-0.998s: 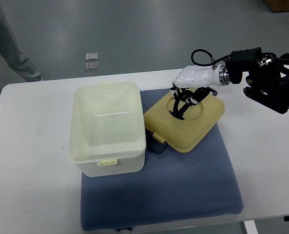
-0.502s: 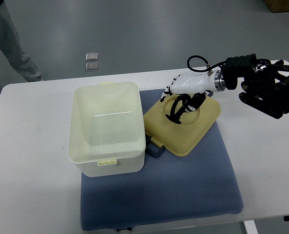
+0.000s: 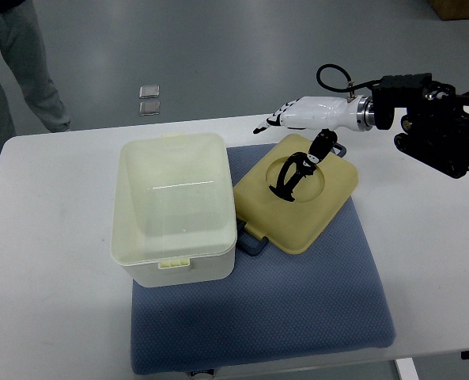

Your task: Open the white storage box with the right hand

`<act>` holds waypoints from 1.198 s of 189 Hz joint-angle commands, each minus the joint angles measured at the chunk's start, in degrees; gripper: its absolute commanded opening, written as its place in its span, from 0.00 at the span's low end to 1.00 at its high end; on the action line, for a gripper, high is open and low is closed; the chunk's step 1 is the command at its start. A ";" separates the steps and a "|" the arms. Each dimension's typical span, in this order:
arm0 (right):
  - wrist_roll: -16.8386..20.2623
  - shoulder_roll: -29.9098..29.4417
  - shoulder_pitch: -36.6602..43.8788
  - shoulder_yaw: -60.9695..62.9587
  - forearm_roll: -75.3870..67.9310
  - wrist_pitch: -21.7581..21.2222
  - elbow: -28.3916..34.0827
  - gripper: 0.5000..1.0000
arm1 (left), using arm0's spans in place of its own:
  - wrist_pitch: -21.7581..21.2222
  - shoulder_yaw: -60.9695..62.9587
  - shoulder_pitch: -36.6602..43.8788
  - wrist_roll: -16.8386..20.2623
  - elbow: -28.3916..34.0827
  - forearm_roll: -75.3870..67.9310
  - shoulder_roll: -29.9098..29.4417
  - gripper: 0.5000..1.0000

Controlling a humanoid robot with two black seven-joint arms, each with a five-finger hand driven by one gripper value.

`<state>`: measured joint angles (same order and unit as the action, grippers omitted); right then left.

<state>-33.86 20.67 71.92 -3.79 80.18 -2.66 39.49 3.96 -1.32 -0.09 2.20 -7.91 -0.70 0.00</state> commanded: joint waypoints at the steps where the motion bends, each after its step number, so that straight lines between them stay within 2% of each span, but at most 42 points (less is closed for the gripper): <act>1: -0.16 1.74 0.24 0.01 -8.72 0.02 -0.02 0.84 | 0.00 0.00 0.00 0.00 0.00 0.00 0.00 1.00; 46: -0.16 3.41 -0.64 3.35 -29.73 -0.95 -0.11 0.84 | 0.00 0.00 0.00 0.00 0.00 0.00 0.00 1.00; 80: 0.19 2.44 -8.02 15.56 -41.77 -3.58 -0.99 0.84 | 0.00 0.00 0.00 0.00 0.00 0.00 0.00 1.00; 108: 0.55 1.91 -14.61 24.79 -48.62 -4.02 -1.52 0.84 | 0.00 0.00 0.00 0.00 0.00 0.00 0.00 1.00; 150: 0.90 -1.95 -19.18 27.70 -61.72 -4.02 -7.05 0.84 | 0.00 0.00 0.00 0.00 0.00 0.00 0.00 1.00; 187: 9.24 -3.18 -21.64 27.61 -70.42 -5.34 -8.20 0.84 | 0.00 0.00 0.00 0.00 0.00 0.00 0.00 1.00; 227: 10.13 -4.33 -23.49 28.31 -71.66 -10.79 -8.20 0.84 | 0.00 0.00 0.00 0.00 0.00 0.00 0.00 1.00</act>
<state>-23.89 16.61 49.22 24.02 9.35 -11.15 31.31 3.95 -1.33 -0.09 2.20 -7.91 -0.70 0.00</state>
